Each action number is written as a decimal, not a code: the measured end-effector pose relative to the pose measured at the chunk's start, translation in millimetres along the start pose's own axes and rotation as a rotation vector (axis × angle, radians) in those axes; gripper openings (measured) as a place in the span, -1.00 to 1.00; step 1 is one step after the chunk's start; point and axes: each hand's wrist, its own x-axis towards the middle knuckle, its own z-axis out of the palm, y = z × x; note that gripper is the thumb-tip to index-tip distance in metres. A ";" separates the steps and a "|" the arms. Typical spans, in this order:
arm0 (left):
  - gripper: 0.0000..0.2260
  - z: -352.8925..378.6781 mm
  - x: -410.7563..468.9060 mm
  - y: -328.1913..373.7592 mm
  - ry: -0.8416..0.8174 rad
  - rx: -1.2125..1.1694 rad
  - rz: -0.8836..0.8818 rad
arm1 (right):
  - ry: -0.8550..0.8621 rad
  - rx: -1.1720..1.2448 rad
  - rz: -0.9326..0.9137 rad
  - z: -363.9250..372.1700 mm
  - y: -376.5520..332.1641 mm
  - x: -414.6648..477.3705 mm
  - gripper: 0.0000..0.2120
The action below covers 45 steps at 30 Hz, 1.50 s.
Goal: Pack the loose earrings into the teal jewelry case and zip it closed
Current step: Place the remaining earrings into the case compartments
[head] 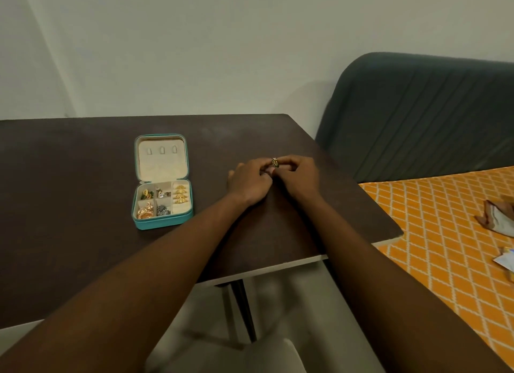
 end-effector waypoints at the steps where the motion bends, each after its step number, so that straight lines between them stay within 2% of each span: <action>1: -0.57 -2.1 -2.7 -1.0 -0.017 -0.084 0.003 | 0.003 0.032 -0.022 -1.4 -2.6 -3.5 -0.83; 5: -0.58 -14.6 -12.4 0.6 -0.039 -0.455 0.024 | 0.005 0.226 -0.094 -5.3 -16.4 -16.3 -0.79; 10: -0.75 -45.9 -31.0 15.3 0.017 -0.663 -0.104 | 0.051 0.201 -0.246 3.6 -31.6 -34.9 -0.79; 18: -0.84 -99.4 -52.0 -0.7 0.130 -0.780 -0.232 | -0.067 0.320 -0.317 25.1 -79.6 -56.8 -0.73; 26: -0.83 -154.7 -78.6 -39.4 0.143 -0.864 -0.350 | -0.197 0.455 -0.175 57.7 -121.3 -76.2 -0.81; 32: -0.80 -180.1 -97.9 -64.4 0.133 -0.834 -0.330 | -0.282 0.496 0.030 85.1 -142.2 -81.8 -0.86; 36: -0.79 -194.1 -106.6 -75.4 0.147 -0.703 -0.288 | -0.360 0.495 0.085 97.2 -153.3 -87.3 -0.82; 40: -0.83 -203.2 -107.5 -88.8 0.190 -0.596 -0.309 | -0.396 0.368 0.089 107.3 -164.0 -92.1 -0.88; 45: -0.83 -208.1 -109.8 -100.0 0.194 -0.378 -0.257 | -0.389 0.133 0.040 124.5 -166.9 -86.6 -0.93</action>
